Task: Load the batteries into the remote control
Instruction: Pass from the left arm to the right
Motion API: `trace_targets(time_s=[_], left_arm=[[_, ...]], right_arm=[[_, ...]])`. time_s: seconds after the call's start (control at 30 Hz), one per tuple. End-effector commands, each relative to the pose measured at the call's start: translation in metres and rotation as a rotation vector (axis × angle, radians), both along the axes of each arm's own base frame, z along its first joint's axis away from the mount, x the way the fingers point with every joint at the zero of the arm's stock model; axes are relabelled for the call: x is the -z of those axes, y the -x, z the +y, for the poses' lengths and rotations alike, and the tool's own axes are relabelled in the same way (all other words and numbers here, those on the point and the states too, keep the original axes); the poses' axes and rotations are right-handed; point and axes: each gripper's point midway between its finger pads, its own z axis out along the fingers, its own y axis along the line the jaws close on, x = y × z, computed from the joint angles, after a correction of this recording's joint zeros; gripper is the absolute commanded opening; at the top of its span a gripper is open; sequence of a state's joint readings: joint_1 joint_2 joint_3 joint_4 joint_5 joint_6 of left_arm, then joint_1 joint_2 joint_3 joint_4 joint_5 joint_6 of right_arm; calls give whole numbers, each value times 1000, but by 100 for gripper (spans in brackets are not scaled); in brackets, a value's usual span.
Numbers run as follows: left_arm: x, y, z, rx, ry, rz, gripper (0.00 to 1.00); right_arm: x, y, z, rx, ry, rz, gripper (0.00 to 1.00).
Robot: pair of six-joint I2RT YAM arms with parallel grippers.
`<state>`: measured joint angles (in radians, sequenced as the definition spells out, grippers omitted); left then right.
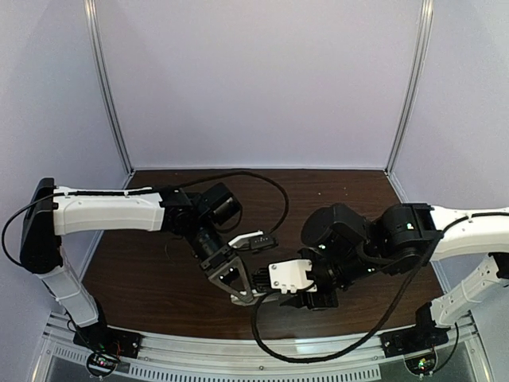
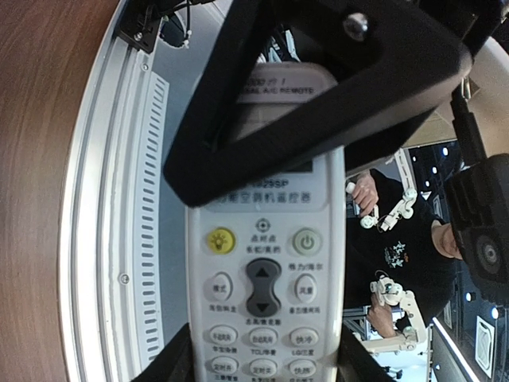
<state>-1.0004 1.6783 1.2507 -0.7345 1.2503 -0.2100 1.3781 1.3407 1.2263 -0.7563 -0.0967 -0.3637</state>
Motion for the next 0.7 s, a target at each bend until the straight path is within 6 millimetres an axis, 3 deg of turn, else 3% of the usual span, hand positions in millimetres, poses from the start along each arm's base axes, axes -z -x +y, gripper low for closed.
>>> trace_targets(time_s=[0.0,0.33,0.5,0.53,0.63,0.67], left_arm=[[0,3,-4,19,24,22,17],[4,2,-4,15,10,21,20],[5,-6,-6,-14,-13,-18,54],[3,-12,-7,-32,-14,-34,59],[-3,-43,-6,-132,-16,-76,92],[-5,-55,-4,-168,-14,-95,97]], right_arm=[[-8,-3,-3,19,17,-47,38],[-10,1,-4,30,26,-50,8],[-15,0,-5,61,7,-27,0],[-17,2,-5,64,-4,-17,0],[-25,-1,-6,95,-54,2,0],[-27,-4,-7,110,-67,7,0]])
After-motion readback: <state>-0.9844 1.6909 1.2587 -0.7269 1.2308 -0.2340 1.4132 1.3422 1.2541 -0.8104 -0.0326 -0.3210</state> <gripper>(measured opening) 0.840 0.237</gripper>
